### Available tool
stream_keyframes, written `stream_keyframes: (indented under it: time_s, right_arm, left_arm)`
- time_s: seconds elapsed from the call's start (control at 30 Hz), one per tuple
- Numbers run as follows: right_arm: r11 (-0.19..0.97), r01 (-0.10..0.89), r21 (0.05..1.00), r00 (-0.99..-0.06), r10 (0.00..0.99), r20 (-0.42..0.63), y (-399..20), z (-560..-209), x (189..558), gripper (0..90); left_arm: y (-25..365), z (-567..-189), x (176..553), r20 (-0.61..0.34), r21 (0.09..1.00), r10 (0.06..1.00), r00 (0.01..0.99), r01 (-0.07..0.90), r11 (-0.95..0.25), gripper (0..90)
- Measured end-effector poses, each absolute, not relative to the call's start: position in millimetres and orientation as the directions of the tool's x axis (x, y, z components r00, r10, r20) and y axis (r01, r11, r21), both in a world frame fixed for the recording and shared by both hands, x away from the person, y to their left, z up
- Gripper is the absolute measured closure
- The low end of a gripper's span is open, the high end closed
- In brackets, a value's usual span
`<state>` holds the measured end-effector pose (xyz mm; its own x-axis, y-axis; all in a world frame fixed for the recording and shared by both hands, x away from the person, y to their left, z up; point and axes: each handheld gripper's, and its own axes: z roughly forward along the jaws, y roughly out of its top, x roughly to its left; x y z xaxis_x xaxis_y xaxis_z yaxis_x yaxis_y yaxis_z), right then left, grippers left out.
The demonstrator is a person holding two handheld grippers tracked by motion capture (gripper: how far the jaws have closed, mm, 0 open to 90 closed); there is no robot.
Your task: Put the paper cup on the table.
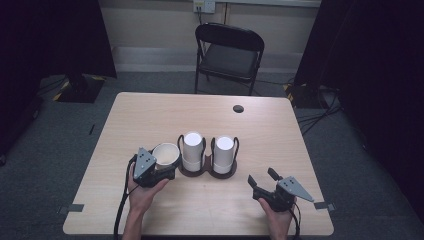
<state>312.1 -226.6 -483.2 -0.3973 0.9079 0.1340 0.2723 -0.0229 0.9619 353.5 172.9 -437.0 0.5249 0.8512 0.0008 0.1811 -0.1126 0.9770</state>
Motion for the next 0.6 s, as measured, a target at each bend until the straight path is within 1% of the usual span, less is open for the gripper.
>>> stream_keyframes:
  time_s: [0.1, 0.2, 0.3, 0.4, 0.6]
  right_arm:
    - [-0.009, 0.258, 0.966, -0.39, 0.914, 0.113, -226.6, -486.0, 312.6, 14.1]
    - [-0.011, 0.265, 0.964, -0.382, 0.917, 0.115, -226.5, -489.0, 313.7, 14.3]
    - [-0.012, 0.256, 0.967, -0.355, 0.929, 0.105, -225.0, -493.0, 314.5, 15.3]
    - [-0.007, 0.245, 0.969, -0.343, 0.935, 0.094, -222.9, -494.4, 313.5, 15.3]
    - [0.012, 0.233, 0.972, -0.327, 0.943, 0.067, -220.2, -494.7, 312.5, 14.1]
  left_arm:
    - [176.9, -438.6, 360.0, -0.017, 0.977, 0.863, 0.505, 0.194, -0.094, 24.3]
    - [182.6, -438.2, 365.8, -0.024, 0.976, 0.875, 0.483, 0.2, -0.083, 24.5]
    - [187.4, -435.1, 372.7, -0.066, 0.977, 0.883, 0.466, 0.208, -0.037, 24.6]
    - [189.5, -427.7, 377.5, -0.048, 0.98, 0.891, 0.451, 0.193, -0.045, 24.4]
    - [195.7, -422.5, 394.5, -0.069, 0.982, 0.9, 0.431, 0.188, -0.015, 24.4]
